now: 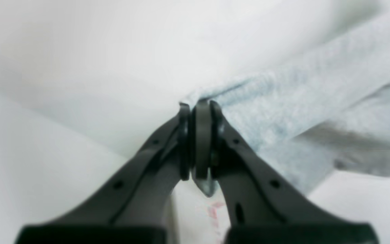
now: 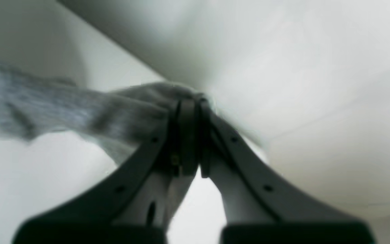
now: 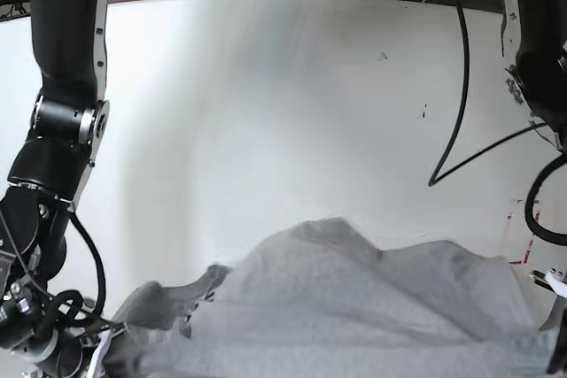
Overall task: Fold the T-shirt properly
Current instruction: 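Lift the shirt with both grippers and stretch it between them, then lay the stretched shirt flat by sweeping both grippers across the table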
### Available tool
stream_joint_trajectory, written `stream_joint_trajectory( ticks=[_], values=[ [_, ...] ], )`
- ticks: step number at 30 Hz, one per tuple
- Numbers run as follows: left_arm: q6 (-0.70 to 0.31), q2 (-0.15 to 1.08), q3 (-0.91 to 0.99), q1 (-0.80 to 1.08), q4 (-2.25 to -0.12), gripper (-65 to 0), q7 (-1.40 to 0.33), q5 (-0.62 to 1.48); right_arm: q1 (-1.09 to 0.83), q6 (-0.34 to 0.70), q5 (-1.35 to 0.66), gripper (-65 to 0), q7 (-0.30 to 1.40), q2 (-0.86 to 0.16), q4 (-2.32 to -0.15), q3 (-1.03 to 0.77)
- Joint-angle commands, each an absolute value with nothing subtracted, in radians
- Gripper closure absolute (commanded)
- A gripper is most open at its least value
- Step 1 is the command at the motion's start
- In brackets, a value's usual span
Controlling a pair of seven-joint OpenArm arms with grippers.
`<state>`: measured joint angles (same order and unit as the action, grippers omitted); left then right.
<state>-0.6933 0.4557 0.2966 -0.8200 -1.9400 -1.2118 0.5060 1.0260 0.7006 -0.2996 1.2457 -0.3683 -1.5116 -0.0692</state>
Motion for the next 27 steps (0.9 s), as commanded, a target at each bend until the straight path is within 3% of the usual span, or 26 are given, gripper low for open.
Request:
stream_joint_trajectory(
  ticks=[1,9,19,27],
  values=[
    [-0.69,0.487,0.302,-0.875,-1.942,0.0,-1.191,0.507,1.099,0.698,-0.302,0.0,1.267,-0.384,-1.531,-0.076],
    [-0.696,0.522,0.302,-0.915,-1.893,0.0,-1.191,0.512,1.148,0.698,-0.305,0.0,1.287,-0.433,-1.569,-0.076],
    [-0.697,0.478,0.386,-0.642,-1.937,0.0,-1.191,0.515,0.771,0.698,-0.361,0.0,1.313,-0.46,-1.759,-0.255],
    [-0.698,0.429,0.455,-0.371,-1.96,0.0,-1.191,0.515,0.433,0.698,-0.363,0.0,1.313,-0.38,-1.897,-0.404]
  ],
)
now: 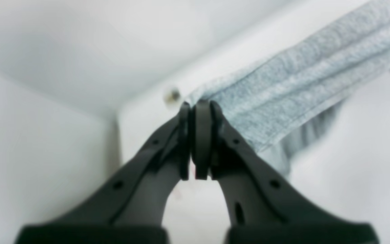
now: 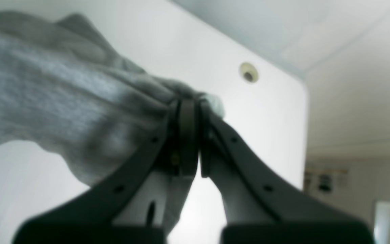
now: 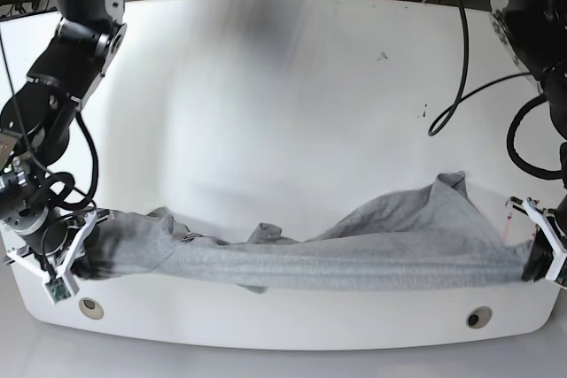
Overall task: Fold the T-shirt properly
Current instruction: 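Lay the stretched shirt flat by sweeping both grippers across the table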
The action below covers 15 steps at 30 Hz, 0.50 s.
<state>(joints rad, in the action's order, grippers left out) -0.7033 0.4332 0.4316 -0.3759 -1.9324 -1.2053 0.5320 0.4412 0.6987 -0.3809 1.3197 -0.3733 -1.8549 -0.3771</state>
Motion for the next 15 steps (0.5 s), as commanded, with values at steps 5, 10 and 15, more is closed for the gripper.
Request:
stream_joint_trajectory(
  ticks=[5,10,15],
  values=[
    [-0.698,0.389,0.521,-0.15,-1.995,0.0,-1.188,0.515,0.257,0.698,-0.364,0.0,1.313,-0.341,-1.965,-0.47],
    [-0.698,0.334,0.535,0.027,-2.0,0.0,-1.187,0.515,0.122,0.698,-0.381,0.0,1.314,-0.297,-1.985,-0.533],
    [-0.698,0.283,0.613,0.157,-1.995,0.0,-1.185,0.509,-0.021,0.698,-0.542,0.0,1.314,-0.295,-1.997,-0.624]
  ],
)
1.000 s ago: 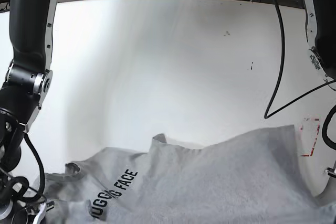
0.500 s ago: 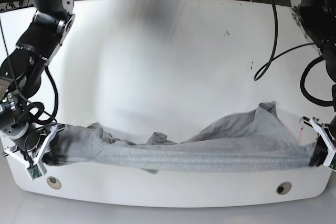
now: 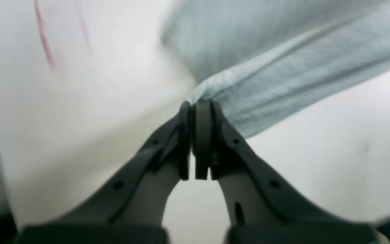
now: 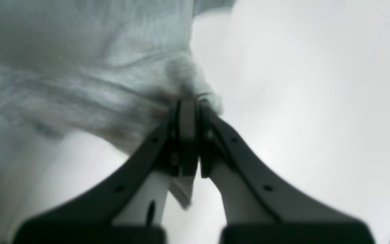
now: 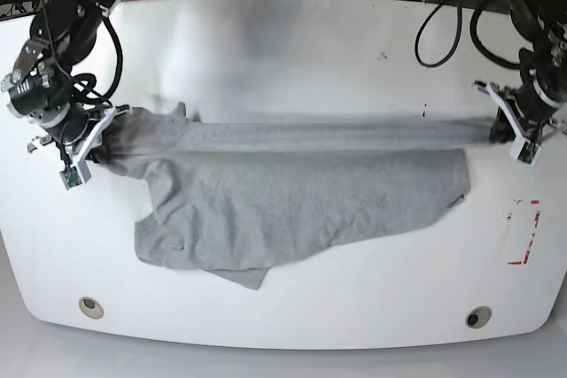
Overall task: Fold the T-shirt properly
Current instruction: 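Lay the stretched shirt flat by sweeping both grippers across the table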
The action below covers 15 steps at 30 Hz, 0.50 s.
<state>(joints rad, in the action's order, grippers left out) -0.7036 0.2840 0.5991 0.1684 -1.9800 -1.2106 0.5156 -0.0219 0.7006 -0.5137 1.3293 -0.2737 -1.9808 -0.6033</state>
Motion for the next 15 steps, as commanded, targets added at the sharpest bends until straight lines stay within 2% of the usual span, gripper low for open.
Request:
stream_joint_trajectory(
  ticks=[1,6,15],
  values=[
    [-0.698,0.274,0.616,0.176,-1.997,0.0,-1.185,0.51,-0.041,0.698,-0.567,0.0,1.314,-0.295,-1.998,-0.633],
    [-0.698,0.272,0.624,0.303,-1.997,0.0,-1.181,0.51,-0.176,0.698,-0.67,0.0,1.314,-0.277,-1.998,-0.685],
    [-0.698,0.269,0.659,0.524,-1.992,0.0,-1.067,0.509,-0.363,0.698,-0.699,0.0,1.313,-0.232,-1.997,-0.722]
  ],
)
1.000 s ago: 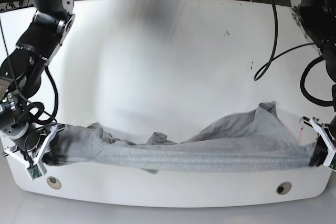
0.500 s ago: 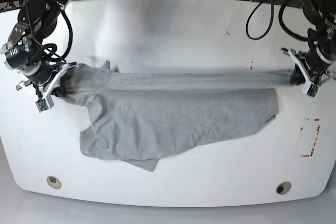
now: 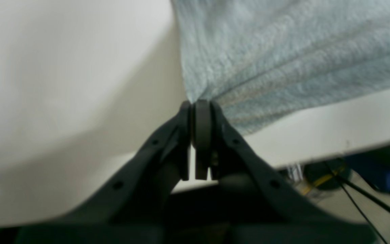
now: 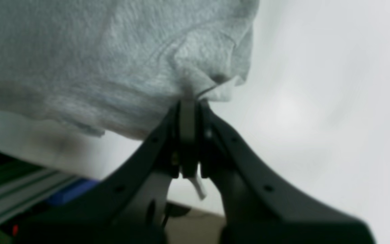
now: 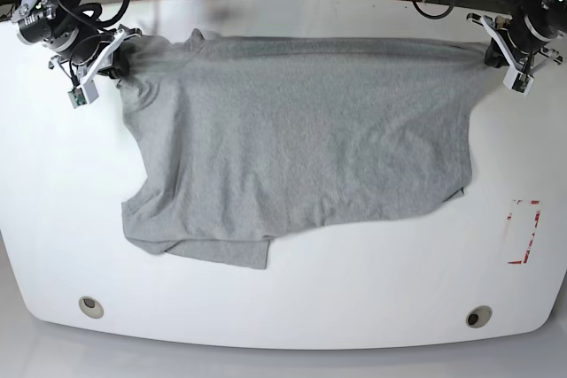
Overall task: Fold the T-shirt properly
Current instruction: 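Lay the stretched shirt flat by sweeping both grippers across the table, then release the shirt with the left gripper and raise it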
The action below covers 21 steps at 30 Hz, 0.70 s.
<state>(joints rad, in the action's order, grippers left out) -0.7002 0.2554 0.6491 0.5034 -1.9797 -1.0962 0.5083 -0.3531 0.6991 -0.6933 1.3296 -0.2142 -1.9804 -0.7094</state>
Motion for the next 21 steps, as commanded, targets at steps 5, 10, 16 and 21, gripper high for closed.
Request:
stream_joint_trajectory(
  ticks=[5,10,16,21],
  values=[
    [-0.698,0.269,0.705,0.598,-1.986,0.0,-1.055,0.507,-0.418,0.698,-0.7,0.0,1.311,-0.185,-1.995,-0.753],
    [-0.698,0.249,0.731,0.619,-1.974,0.0,-1.055,0.507,-0.433,0.698,-0.702,0.0,1.311,-0.143,-1.994,-0.768],
    [-0.698,0.231,0.737,0.647,-1.969,0.0,-1.055,0.492,-0.443,0.698,-0.7,0.0,1.322,-0.081,-1.989,-0.809],
    [-0.698,0.208,0.737,0.668,-1.968,0.0,-1.055,0.409,-0.463,0.698,-0.7,0.0,1.336,-0.07,-1.913,-0.819]
  ],
)
